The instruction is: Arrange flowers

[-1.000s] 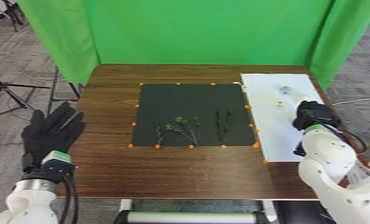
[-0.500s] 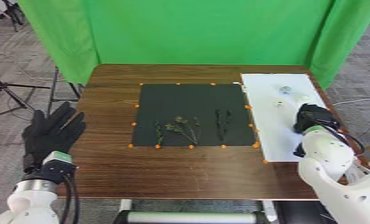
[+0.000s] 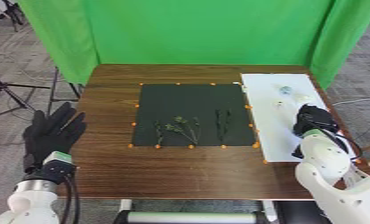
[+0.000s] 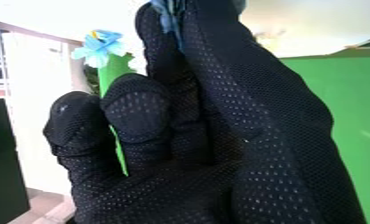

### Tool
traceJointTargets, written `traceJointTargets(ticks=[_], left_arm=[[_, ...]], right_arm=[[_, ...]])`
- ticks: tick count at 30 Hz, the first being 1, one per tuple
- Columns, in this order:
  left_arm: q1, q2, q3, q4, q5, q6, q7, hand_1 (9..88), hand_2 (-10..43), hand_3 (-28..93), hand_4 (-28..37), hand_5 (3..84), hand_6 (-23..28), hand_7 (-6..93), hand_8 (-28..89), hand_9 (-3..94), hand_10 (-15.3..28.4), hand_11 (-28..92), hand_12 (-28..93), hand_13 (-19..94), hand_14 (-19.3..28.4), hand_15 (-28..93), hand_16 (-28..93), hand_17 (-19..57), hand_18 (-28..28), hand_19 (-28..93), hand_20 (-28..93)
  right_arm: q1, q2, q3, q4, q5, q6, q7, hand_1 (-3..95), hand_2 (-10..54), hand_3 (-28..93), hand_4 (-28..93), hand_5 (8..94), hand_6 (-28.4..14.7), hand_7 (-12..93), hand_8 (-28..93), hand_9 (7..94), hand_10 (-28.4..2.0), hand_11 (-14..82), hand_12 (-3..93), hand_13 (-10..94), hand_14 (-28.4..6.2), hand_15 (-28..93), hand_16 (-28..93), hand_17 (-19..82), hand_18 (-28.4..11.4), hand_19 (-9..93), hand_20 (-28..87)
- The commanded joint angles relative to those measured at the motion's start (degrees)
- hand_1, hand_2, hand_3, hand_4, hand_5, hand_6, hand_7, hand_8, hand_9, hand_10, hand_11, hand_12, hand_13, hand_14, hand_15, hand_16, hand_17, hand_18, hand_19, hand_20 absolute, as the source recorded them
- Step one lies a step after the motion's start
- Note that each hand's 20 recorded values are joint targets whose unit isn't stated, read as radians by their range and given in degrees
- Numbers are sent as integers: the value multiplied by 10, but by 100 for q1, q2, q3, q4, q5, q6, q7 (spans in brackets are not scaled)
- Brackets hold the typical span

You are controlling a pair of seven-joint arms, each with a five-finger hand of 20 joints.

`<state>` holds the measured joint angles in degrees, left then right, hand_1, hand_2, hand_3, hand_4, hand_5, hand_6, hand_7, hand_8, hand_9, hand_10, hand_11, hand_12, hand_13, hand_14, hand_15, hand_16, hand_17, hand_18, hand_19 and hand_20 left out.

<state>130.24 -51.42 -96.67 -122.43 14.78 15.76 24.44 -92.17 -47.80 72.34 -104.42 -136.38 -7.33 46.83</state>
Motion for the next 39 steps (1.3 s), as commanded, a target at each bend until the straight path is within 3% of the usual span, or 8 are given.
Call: traceJointTargets(ticks=[1,9,16,21,22,27,33,39], left_arm=[[94,5,-79,-72,-35,-35,68,274,130,686,-283,382,86,154,-97,273,137,288,100,208,145,421,-89,-62,134,349,96],[224,-37,-266,-79,-50,-27,73,273,129,682,-283,381,86,153,-97,273,137,288,100,208,145,420,-88,-62,134,348,95],[301,-60,-349,-60,-83,14,116,259,136,676,-283,381,86,149,-97,274,138,285,99,208,146,418,-87,-62,135,347,95],[200,-21,-258,-9,-68,19,88,257,135,679,-283,381,84,146,-95,275,138,283,98,208,146,417,-86,-62,135,345,96],[165,-33,-248,3,-50,24,31,257,135,678,-283,381,85,146,-95,275,138,282,98,208,146,417,-86,-62,135,345,96],[-133,67,-15,138,-43,27,29,257,135,681,-283,381,84,145,-95,275,137,281,99,209,145,417,-86,-61,134,344,96],[-351,151,202,219,-48,-18,81,259,134,682,-283,381,84,145,-95,276,136,281,99,210,146,416,-85,-61,134,343,97],[-417,182,263,214,-30,11,40,260,134,682,-283,381,83,146,-95,276,135,280,100,211,146,416,-85,-61,135,342,97]], right_arm=[[-174,114,45,-716,-289,632,-239,656,-95,644,-283,746,-1,382,127,820,-93,202,532,685,-95,679,478,452,-196,931,376],[472,-130,-727,-1259,151,1351,-1134,648,-95,660,-283,751,-3,374,137,823,-90,204,540,689,-93,675,483,455,-197,932,375],[1878,-993,-2250,-717,831,1350,-2048,640,-95,673,-283,752,-3,374,139,823,-87,205,543,691,-90,676,489,457,-195,932,385],[2588,-1518,-3169,-203,854,1286,-2479,637,-95,674,-283,749,0,380,138,822,-84,208,546,690,-90,677,491,456,-193,932,389],[2671,-1596,-3303,-104,835,1258,-2505,637,-95,674,-283,749,0,382,136,822,-84,209,546,690,-91,678,491,456,-192,932,390],[3001,-1883,-3843,351,591,1241,-2683,636,-95,673,-283,744,3,392,130,821,-82,210,545,689,-91,680,489,455,-192,932,393],[3364,-2299,-4405,983,378,1403,-2886,634,-95,675,-283,743,4,400,118,821,-81,211,541,689,-92,683,485,455,-191,932,393],[3432,-2509,-4766,1422,202,1408,-2736,629,-95,677,-283,736,8,413,105,821,-80,212,536,688,-92,687,478,455,-190,932,390]])
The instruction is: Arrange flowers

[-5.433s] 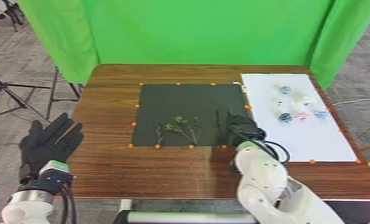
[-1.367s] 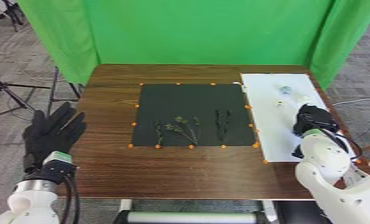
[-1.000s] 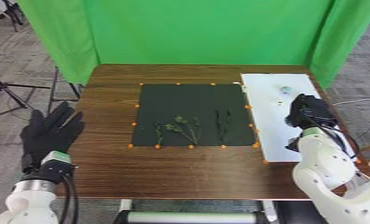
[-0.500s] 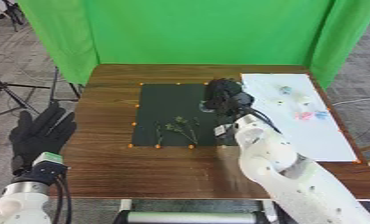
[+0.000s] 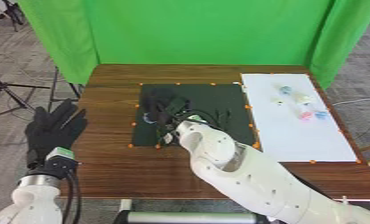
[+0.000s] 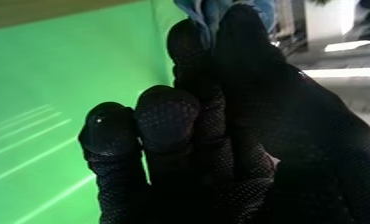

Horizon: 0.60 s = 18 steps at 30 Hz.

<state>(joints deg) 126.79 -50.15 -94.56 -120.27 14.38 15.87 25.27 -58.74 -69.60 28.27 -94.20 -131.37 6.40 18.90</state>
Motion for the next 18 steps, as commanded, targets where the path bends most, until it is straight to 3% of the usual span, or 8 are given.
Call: traceJointTargets(ticks=[1,8,11,12,13,14,18], left_arm=[[-95,63,49,17,17,-29,-58,260,134,682,-283,382,83,146,-95,276,135,280,100,211,146,417,-85,-61,134,343,97],[-178,56,82,54,53,-70,-144,261,133,684,-283,382,82,147,-95,276,135,279,101,212,146,417,-85,-61,135,343,98],[-158,2,27,50,124,1,-334,264,133,684,-283,382,83,146,-95,276,135,279,101,212,145,418,-85,-61,135,343,98],[-152,3,45,44,97,42,-305,270,132,683,-283,382,83,147,-95,276,134,279,101,213,145,418,-85,-61,135,343,98],[-99,2,19,30,68,-14,-274,276,130,682,-283,383,83,148,-95,277,135,279,101,213,145,419,-85,-61,135,344,99],[-135,-9,18,42,110,-32,-333,279,130,682,-283,383,83,149,-95,277,135,280,101,214,145,420,-85,-61,135,344,99],[-181,7,28,54,123,-35,-356,283,127,681,-283,383,83,151,-96,277,134,284,102,214,145,423,-87,-62,135,346,99]], right_arm=[[107,-354,-436,470,-337,62,187,629,-95,677,-283,735,8,415,104,821,-80,212,536,688,-92,687,477,455,-190,932,390],[-38,-425,-485,694,-629,48,359,624,-95,689,-283,735,7,423,90,821,-81,215,531,692,-95,690,470,459,-193,932,385],[-32,-428,-566,749,-881,173,515,622,-95,693,-283,734,7,424,87,822,-82,215,529,692,-96,690,470,460,-193,932,384],[-33,-435,-579,719,-896,67,650,621,-95,694,-283,734,8,425,86,822,-82,215,530,692,-96,689,471,460,-194,932,383],[-56,-437,-568,710,-862,63,663,607,-95,693,-283,731,5,421,79,820,-88,209,522,692,-100,683,465,457,-199,928,379],[-38,-427,-618,721,-842,174,785,600,-95,696,-283,729,1,415,74,817,-90,202,513,691,-101,677,461,454,-202,922,374],[-58,-422,-602,685,-802,193,863,586,-95,697,-283,717,-8,387,55,811,-95,181,485,683,-105,660,456,448,-207,913,359]])
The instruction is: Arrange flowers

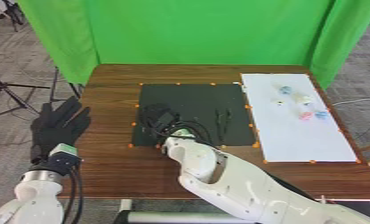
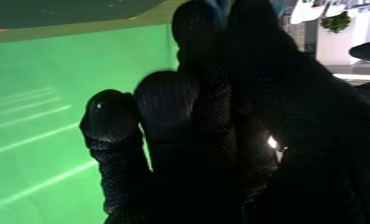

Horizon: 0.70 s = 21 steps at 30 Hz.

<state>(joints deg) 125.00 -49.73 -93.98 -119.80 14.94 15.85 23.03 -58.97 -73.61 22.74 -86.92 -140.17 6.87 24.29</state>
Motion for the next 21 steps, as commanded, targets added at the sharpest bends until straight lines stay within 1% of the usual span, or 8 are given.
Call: traceJointTargets(ticks=[1,8,12,13,14,17,19,21], left_arm=[[24,-41,-48,-6,69,-30,-137,283,127,681,-283,383,83,151,-96,278,134,286,102,214,146,424,-87,-62,135,346,99],[53,-62,-80,-19,93,-30,-199,283,127,681,-283,384,83,152,-97,281,134,287,99,215,146,426,-89,-62,134,346,98],[88,-64,-98,-26,96,-46,-168,284,123,684,-283,384,83,152,-97,281,134,287,99,215,145,425,-89,-62,134,345,98],[53,-71,-89,-8,109,-56,-201,284,122,685,-283,383,83,152,-97,281,134,287,99,215,146,426,-89,-62,134,345,98],[50,-58,-75,-9,85,-51,-160,284,121,686,-283,383,83,152,-97,281,134,286,99,215,145,426,-89,-62,134,345,98],[26,-68,-58,3,97,-63,-179,285,118,686,-283,382,83,152,-97,280,134,286,99,214,145,425,-89,-62,134,345,97],[21,-75,-46,-4,56,-2,-150,286,117,686,-283,375,83,148,-97,277,133,285,99,214,145,424,-89,-62,134,345,97],[40,-67,-55,-2,62,-29,-140,287,112,686,-283,358,80,151,-95,272,132,284,100,213,145,423,-89,-62,134,345,98]], right_arm=[[-79,-28,-13,-69,99,139,302,582,-95,697,-283,710,-11,375,44,808,-97,172,475,680,-106,657,455,445,-209,912,356],[-139,-14,18,-217,99,152,314,561,-95,682,-283,680,-19,332,9,793,-101,163,462,674,-116,670,420,437,-211,909,342],[-156,-2,31,-306,115,112,343,562,-95,679,-283,678,-18,322,8,790,-101,162,458,672,-116,676,409,436,-212,909,340],[-156,6,29,-319,104,122,370,558,-95,678,-283,678,-18,315,12,789,-101,163,457,671,-117,681,396,436,-212,910,338],[-135,11,13,-319,99,160,369,554,-95,675,-283,677,-17,310,15,788,-102,163,457,671,-118,685,386,435,-213,911,337],[-159,17,54,-373,131,183,449,526,-95,690,-283,674,-17,287,-3,771,-109,197,428,667,-119,689,377,435,-213,911,336],[-153,12,75,-383,99,186,458,510,-95,704,-283,665,-14,273,-58,761,-113,220,412,667,-120,690,376,434,-214,912,335],[-136,23,71,-390,61,161,474,487,-95,721,-283,654,-16,262,-130,745,-122,258,377,667,-120,691,375,434,-215,912,334]])
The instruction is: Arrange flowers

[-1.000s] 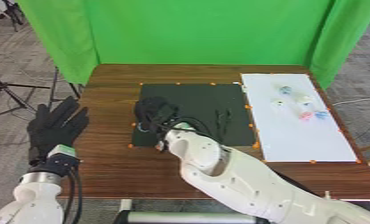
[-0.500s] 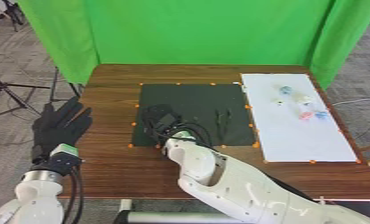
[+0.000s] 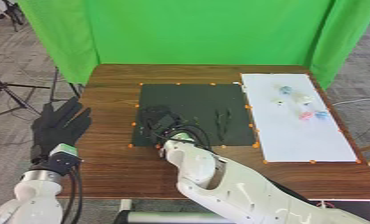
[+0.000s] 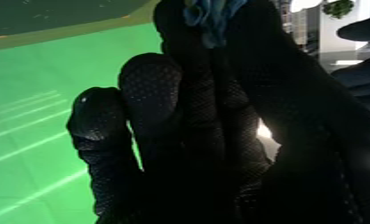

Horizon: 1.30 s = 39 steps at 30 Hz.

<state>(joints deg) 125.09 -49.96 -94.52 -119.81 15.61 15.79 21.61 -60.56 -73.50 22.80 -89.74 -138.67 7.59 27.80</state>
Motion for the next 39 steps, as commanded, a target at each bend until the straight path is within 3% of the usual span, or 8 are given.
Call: traceJointTargets(ticks=[1,13,21,23,26,30,36,39], left_arm=[[27,-37,3,-5,2,-19,-1,289,108,686,-283,353,79,152,-96,270,132,284,100,213,145,422,-89,-62,134,345,98],[-43,-45,45,30,33,-69,-30,305,86,683,-283,346,79,157,-99,262,132,287,102,207,143,418,-86,-61,133,343,97],[234,-140,-124,-83,-49,-35,124,304,91,681,-283,354,80,158,-100,264,132,288,101,207,144,418,-85,-61,133,342,98],[301,-170,-179,-117,-70,-27,170,301,94,682,-283,355,80,157,-100,264,132,288,100,208,145,418,-86,-61,133,342,98],[397,-155,-257,-164,-86,-42,245,294,101,683,-283,356,80,156,-100,266,133,288,100,208,145,419,-86,-61,133,342,98],[529,-142,-363,-245,-101,-64,317,283,109,683,-283,358,81,153,-99,270,134,285,99,210,147,419,-86,-60,134,342,98],[701,-101,-521,-327,-122,-85,440,279,113,681,-283,362,81,150,-98,271,133,283,100,212,147,419,-85,-61,135,343,98],[752,-100,-578,-345,-146,-55,498,278,114,681,-283,362,80,149,-97,271,133,282,101,213,147,418,-85,-61,135,342,98]], right_arm=[[33,17,56,-109,-91,71,133,481,-95,728,-283,650,-18,257,-137,742,-124,265,371,667,-120,692,375,434,-215,913,333],[0,-1,61,-63,-133,85,320,441,-95,745,-283,611,-33,222,-132,691,-150,346,263,660,-123,697,374,432,-222,920,327],[-213,440,455,-720,-39,-118,183,454,-95,755,-283,621,-34,237,-129,690,-145,318,292,658,-124,698,369,432,-220,923,317],[-379,667,777,-1005,-142,-154,261,454,-95,766,-282,633,-31,245,-135,695,-142,290,316,656,-126,695,368,431,-220,923,317],[-696,1103,1540,-1428,34,-195,563,418,-95,790,-276,613,-37,220,-129,674,-158,292,252,647,-132,682,363,428,-222,923,316],[-1229,1823,2714,-1740,246,-220,982,389,-95,771,-266,548,-60,180,-116,603,-178,209,197,622,-141,661,332,411,-229,918,312],[-2015,2662,4159,-1705,434,-615,1452,396,-95,775,-275,491,-75,157,-108,504,-180,145,162,603,-141,663,277,397,-227,915,306],[-2268,2836,4516,-1428,449,-395,1413,418,-95,779,-280,482,-75,156,-107,492,-176,141,156,602,-140,705,273,393,-224,913,306]])
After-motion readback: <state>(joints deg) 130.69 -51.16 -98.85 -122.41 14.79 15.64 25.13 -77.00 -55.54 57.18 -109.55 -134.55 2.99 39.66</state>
